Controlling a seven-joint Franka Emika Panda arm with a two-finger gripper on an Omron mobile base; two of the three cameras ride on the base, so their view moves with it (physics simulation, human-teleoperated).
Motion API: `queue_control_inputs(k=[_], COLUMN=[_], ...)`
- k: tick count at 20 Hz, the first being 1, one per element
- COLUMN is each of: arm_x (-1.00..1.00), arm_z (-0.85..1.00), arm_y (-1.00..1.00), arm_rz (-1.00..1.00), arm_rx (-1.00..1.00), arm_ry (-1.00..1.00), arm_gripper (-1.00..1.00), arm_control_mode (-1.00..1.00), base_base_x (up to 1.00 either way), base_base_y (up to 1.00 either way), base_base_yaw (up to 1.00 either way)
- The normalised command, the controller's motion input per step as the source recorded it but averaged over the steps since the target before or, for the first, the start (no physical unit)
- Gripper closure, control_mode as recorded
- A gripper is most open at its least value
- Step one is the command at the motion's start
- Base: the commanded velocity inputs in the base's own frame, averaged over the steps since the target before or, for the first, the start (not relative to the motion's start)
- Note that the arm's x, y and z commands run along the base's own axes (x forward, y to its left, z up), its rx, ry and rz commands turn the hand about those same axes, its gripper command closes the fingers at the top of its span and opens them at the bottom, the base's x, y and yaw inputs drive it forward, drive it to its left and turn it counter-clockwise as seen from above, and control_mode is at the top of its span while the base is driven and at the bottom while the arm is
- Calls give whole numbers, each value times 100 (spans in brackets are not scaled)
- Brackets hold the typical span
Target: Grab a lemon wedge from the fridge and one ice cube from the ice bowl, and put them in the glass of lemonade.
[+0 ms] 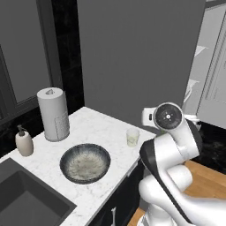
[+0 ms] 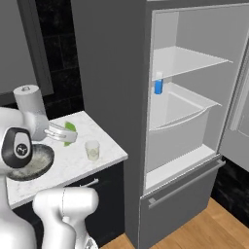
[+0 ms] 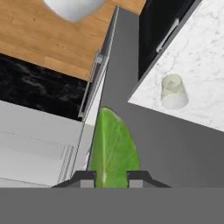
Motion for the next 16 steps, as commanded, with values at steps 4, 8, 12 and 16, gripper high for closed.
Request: queue_control_inputs(k=[4, 8, 12, 16], arm_x=[35, 33, 29, 24], arm_z=[-32, -15, -17, -20], arm_y=[0, 1, 0, 0], arm_rz=[0, -1, 0, 0], arm_rx=[-3, 1, 8, 13], arm_ry=[0, 2, 0, 0], arm_gripper=[100, 100, 100, 100], arm_control_mode=[-100, -100, -100, -100], base_base_x=[0, 0, 0, 0], base_base_y=[0, 0, 0, 0], base_base_yaw=[0, 0, 0, 0])
